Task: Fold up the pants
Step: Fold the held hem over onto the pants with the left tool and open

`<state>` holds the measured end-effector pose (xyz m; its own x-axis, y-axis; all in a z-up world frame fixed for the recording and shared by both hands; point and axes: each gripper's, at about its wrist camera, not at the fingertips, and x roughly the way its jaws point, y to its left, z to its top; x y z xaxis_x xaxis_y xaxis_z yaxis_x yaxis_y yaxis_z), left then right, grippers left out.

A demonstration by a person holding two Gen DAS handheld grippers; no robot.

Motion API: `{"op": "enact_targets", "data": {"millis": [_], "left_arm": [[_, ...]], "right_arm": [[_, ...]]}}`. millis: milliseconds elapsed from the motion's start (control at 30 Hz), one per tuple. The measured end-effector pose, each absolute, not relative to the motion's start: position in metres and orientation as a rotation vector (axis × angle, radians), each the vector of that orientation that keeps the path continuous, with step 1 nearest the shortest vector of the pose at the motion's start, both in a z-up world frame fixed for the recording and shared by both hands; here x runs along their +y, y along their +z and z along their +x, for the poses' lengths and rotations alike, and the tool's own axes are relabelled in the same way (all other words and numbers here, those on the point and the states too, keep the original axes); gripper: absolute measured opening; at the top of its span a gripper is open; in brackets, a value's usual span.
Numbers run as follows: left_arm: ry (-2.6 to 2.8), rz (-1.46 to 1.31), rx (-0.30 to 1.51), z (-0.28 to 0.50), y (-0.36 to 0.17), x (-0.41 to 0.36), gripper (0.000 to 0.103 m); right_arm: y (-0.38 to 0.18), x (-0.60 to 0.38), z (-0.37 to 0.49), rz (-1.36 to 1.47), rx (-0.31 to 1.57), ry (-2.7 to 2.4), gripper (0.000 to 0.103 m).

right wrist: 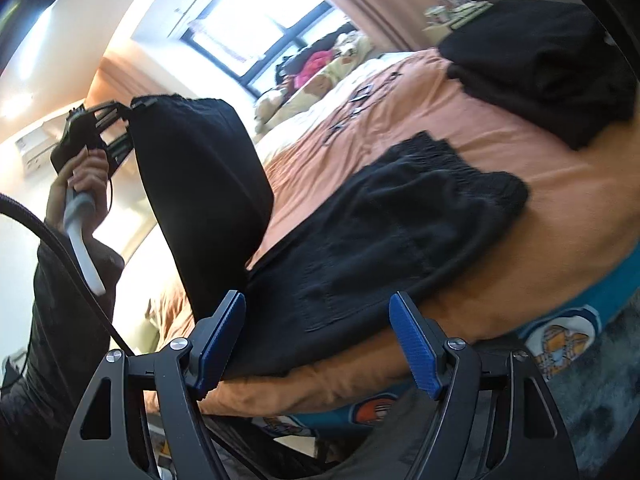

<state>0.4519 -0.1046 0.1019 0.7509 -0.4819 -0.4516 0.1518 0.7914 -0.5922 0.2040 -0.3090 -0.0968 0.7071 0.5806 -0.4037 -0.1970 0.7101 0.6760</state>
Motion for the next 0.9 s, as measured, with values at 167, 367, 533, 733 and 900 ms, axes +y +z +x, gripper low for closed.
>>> {"op": "enact_targets", "data": {"millis": [167,367,533,733,900], "left_arm": [[-0.423,-0.561,0.734,0.458,0.061,-0.144,0.007],[-0.502,-0.528,0.801,0.442,0.034,-0.186,0.007],[-0.546,-0.506,0.86,0.432,0.015,-0.224,0.007],[-0.566,-0.49,0.911,0.423,-0.007,-0.26,0.007],[-0.579,-0.452,0.967,0.42,-0.029,-0.291,0.007]], "right_arm": [[-0.104,-0.329,0.198,0.681,0.659,0.42,0.074],[-0.109,-0.347,0.189,0.72,0.66,0.389,0.074],[-0.108,-0.356,0.186,0.741,0.655,0.379,0.074],[-0.104,-0.366,0.173,0.74,0.646,0.366,0.074],[-0.107,-0.374,0.167,0.756,0.649,0.355,0.074]]}}
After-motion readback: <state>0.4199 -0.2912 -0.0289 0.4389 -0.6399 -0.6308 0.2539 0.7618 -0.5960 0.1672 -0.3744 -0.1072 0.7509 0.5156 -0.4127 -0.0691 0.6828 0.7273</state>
